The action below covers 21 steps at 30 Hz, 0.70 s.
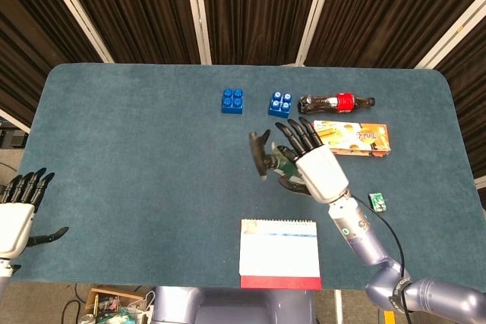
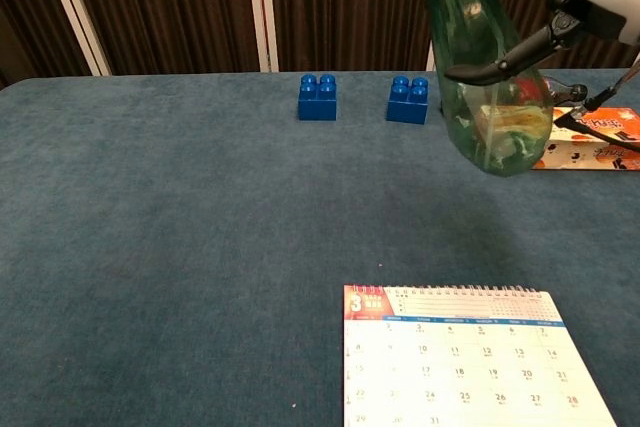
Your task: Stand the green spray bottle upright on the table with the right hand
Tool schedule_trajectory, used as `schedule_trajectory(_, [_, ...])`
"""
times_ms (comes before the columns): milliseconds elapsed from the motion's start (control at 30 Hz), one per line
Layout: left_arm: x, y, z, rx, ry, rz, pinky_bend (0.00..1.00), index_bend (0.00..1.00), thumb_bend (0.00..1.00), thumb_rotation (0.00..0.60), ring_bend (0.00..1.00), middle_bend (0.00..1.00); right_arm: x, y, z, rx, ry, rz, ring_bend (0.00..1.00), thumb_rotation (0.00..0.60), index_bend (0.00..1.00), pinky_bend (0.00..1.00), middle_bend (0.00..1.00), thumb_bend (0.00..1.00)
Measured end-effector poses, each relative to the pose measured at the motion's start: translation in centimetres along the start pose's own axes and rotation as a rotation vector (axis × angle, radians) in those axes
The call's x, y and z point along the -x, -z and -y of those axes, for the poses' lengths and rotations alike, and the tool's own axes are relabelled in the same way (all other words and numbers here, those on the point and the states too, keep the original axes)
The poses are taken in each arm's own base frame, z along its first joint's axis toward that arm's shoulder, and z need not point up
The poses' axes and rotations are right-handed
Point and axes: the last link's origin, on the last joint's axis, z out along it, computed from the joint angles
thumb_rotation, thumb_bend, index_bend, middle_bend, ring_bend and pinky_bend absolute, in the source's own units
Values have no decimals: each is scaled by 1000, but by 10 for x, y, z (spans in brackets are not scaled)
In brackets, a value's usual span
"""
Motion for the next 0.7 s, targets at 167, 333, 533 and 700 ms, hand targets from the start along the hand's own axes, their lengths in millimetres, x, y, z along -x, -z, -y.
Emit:
schedule_trajectory(167, [1, -1, -2, 9, -1, 10, 34, 0, 61, 600, 0, 0, 4, 7, -11, 74, -313, 2, 0, 600, 896, 0, 71, 496])
schedule_trajectory(333, [1, -1, -3, 13, -1, 6, 34, 0, 61, 600, 0, 0, 13, 15, -21, 139, -563, -13, 0, 600, 896, 0, 69, 496])
schedule_trajectory(533, [1, -1, -4, 18, 0, 8, 34, 0, 61, 600, 0, 0, 19, 22, -24, 187, -865, -48, 0, 600, 896, 0, 65, 496])
schedule_trajectory(700, [1, 1, -4, 24, -1, 6, 34, 0, 60, 600, 0, 0, 25, 29, -27, 198, -1009, -144, 0, 600, 896, 0, 63, 497])
